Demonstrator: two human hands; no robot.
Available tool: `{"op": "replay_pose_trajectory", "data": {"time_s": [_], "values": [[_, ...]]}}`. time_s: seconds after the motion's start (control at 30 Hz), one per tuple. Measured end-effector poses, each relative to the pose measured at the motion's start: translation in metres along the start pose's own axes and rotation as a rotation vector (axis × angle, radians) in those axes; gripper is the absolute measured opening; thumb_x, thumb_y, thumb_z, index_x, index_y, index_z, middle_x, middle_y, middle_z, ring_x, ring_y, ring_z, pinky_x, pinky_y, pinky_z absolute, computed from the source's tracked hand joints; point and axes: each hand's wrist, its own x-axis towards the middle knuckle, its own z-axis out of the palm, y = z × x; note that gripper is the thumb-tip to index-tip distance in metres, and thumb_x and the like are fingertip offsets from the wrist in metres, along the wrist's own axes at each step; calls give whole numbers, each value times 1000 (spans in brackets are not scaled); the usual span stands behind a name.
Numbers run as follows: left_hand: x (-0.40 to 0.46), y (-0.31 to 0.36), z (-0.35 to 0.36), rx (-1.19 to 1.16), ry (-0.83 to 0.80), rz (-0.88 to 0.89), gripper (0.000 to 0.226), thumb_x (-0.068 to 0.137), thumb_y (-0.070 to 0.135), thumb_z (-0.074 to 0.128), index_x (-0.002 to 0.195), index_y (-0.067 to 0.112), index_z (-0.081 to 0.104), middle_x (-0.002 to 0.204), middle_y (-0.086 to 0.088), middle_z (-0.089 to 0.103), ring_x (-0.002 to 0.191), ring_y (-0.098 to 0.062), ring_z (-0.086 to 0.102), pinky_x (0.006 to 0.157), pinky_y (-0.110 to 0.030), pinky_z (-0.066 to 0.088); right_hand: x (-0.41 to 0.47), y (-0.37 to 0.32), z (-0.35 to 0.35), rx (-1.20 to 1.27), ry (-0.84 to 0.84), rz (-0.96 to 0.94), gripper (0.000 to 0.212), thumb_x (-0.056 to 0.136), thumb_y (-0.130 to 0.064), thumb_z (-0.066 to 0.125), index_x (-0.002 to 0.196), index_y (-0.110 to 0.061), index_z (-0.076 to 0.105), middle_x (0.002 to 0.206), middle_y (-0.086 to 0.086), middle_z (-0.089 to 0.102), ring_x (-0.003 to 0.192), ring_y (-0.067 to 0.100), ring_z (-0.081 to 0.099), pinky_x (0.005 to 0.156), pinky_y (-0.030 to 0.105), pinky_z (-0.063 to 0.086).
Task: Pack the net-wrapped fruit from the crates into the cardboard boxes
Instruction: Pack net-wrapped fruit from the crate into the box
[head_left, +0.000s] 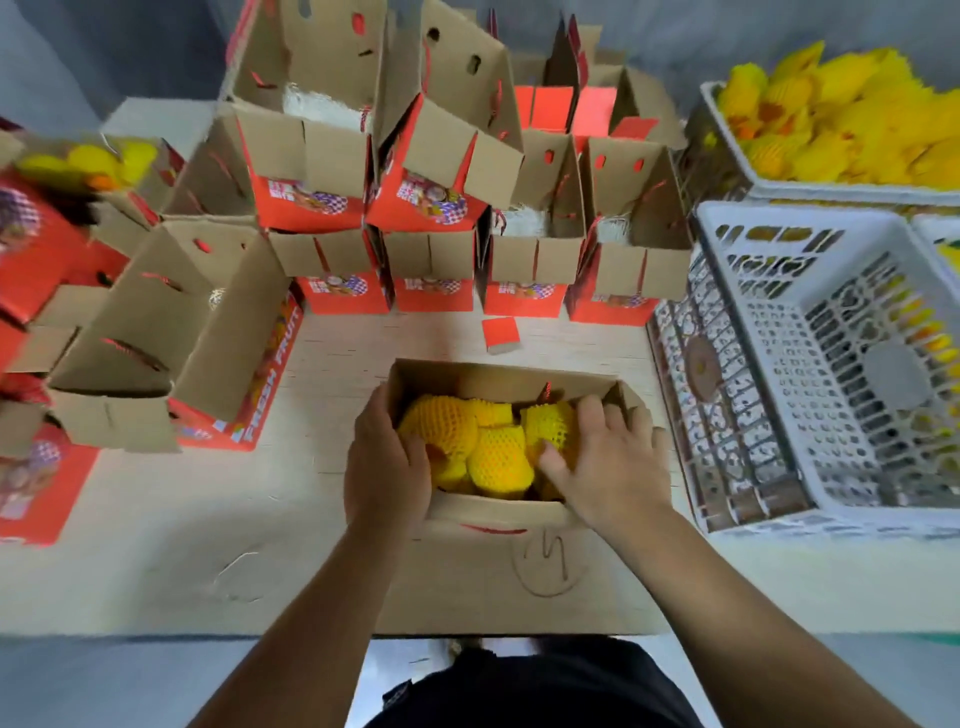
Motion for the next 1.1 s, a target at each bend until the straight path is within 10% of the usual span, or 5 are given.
{"op": "replay_pose_trajectory", "data": {"time_s": [0.17,0.3,0.47,0.8,1.1], "values": [[5,-21,-3,-251,-111,-192,50,110,23,39,159,29,27,154,-1,51,135,-30,53,109,-49,45,-14,14,17,609,290,142,49,96,-49,48,139,-24,44,142,10,37,129,26,33,102,35,26],[12,-26,2,-263,-198,-262,43,110,22,38,153,26,45,148,0,57,134,-30,54,115,-53,41,-16,28,26,1048,-39,413,53,101,-13,47,150,-29,35,136,2,54,124,23,54,101,43,50],[17,-25,2,-172,-203,-287,42,112,33,36,151,25,47,146,-2,58,133,-31,54,112,-49,42,-10,34,23,1069,-121,346,47,99,-13,46,133,-45,51,114,-17,64,106,10,61,77,31,52],[-38,-36,-37,-113,-120,-364,37,110,29,38,142,26,57,137,-1,65,126,-28,59,111,-44,45,-31,37,-4,834,-119,82,37,100,-22,39,126,-39,60,104,-2,71,95,25,64,90,53,55],[-70,-29,-184,-266,-30,-347,30,98,18,51,95,34,76,85,8,78,77,-11,73,76,-37,55,-35,-49,-101,877,-241,-156,51,88,5,46,95,-38,74,78,-5,72,76,23,65,67,35,49]]}}
